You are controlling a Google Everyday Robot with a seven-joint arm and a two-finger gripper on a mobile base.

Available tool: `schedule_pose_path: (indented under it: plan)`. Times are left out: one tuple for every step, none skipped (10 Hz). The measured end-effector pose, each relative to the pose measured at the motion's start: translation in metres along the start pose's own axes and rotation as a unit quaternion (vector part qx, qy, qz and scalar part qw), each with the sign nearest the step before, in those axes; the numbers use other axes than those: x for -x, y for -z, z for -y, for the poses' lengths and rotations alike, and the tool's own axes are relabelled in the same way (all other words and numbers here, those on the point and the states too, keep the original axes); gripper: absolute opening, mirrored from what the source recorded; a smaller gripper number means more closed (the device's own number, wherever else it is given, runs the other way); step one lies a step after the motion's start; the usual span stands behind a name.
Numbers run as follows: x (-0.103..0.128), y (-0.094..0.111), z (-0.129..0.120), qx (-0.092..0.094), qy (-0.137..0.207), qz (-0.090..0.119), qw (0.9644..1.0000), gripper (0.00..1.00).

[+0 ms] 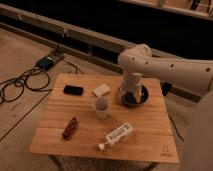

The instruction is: Move the arm in a circular motion

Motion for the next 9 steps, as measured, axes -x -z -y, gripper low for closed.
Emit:
schedule_pose_path:
  plan:
    - [0.015, 0.002, 0.001, 0.004, -0.002, 0.004, 1.0000, 0.65]
    - [0.041, 0.007, -0.001, 0.012, -0.001, 0.010, 0.9999, 0.65]
    - [0.059, 0.008, -0.006, 0.013, 0.004, 0.012, 0.9998, 0.65]
    - [0.072, 0.008, -0.017, 0.015, 0.011, 0.013, 0.9997, 0.65]
    - [0.088, 0.008, -0.035, 0.016, 0.023, 0.015, 0.9995, 0.65]
    - [0.101, 0.008, -0.061, 0.017, 0.041, 0.015, 0.9989, 0.65]
    - [0.108, 0.010, -0.086, 0.019, 0.059, 0.017, 0.9979, 0.65]
    - [0.113, 0.010, -0.122, 0.021, 0.088, 0.018, 0.9958, 0.65]
    - [0.112, 0.011, -0.149, 0.021, 0.114, 0.018, 0.9931, 0.65]
